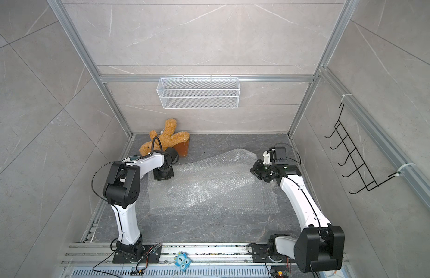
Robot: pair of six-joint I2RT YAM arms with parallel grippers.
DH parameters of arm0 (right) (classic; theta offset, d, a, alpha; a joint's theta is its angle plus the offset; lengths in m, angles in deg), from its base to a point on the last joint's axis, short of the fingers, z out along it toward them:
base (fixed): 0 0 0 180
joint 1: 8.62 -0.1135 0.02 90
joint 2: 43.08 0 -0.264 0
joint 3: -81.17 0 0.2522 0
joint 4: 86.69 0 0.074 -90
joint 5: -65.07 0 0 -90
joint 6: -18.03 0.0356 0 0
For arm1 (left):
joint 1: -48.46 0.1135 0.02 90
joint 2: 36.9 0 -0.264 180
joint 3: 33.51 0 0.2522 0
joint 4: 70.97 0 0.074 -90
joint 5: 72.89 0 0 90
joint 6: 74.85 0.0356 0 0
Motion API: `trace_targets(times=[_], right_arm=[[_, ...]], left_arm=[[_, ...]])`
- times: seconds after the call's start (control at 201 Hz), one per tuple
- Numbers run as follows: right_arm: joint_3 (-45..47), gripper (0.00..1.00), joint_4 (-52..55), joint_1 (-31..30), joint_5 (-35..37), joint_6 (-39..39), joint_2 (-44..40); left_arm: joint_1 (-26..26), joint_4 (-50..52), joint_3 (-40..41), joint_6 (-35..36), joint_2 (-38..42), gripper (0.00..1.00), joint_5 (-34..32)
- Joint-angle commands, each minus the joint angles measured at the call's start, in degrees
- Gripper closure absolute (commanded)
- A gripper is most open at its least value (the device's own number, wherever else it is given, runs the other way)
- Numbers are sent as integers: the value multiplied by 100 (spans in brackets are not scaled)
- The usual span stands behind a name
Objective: Unpack dinner plates from bubble wrap
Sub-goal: Adjust the bubble wrap on the bubble wrap.
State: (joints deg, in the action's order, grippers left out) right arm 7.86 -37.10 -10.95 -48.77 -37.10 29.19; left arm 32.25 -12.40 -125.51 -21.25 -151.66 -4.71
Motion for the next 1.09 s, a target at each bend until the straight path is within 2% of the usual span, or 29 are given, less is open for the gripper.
trace_targets(times=[0.0, 0.14, 0.329, 0.494, 0.753, 0.922, 1.087], right_arm=[[-7, 100, 77, 34, 33, -42, -103], [-13, 100, 28, 44, 12, -19, -44], [-144, 100, 19, 49, 138, 8, 58], [-383, 100, 186, 100, 367, 28, 125], [-664, 100, 696, 383, 653, 20, -20], [-626, 100, 1166, 672, 891, -72, -284], [-149, 100, 1347, 1024, 908, -161, -619]], left_arm=[[214, -149, 366, 37, 6, 82, 538], [223, -184, 449, 46, 363, 100, 716], [224, 52, 640, 48, 1291, 100, 805], [380, 189, 933, 157, 2287, 100, 1222], [1185, -2, 1234, 221, 3635, 100, 2892], [1673, 336, 895, 284, 3721, 100, 3295], [2122, 630, 652, 518, 3168, 100, 3368]])
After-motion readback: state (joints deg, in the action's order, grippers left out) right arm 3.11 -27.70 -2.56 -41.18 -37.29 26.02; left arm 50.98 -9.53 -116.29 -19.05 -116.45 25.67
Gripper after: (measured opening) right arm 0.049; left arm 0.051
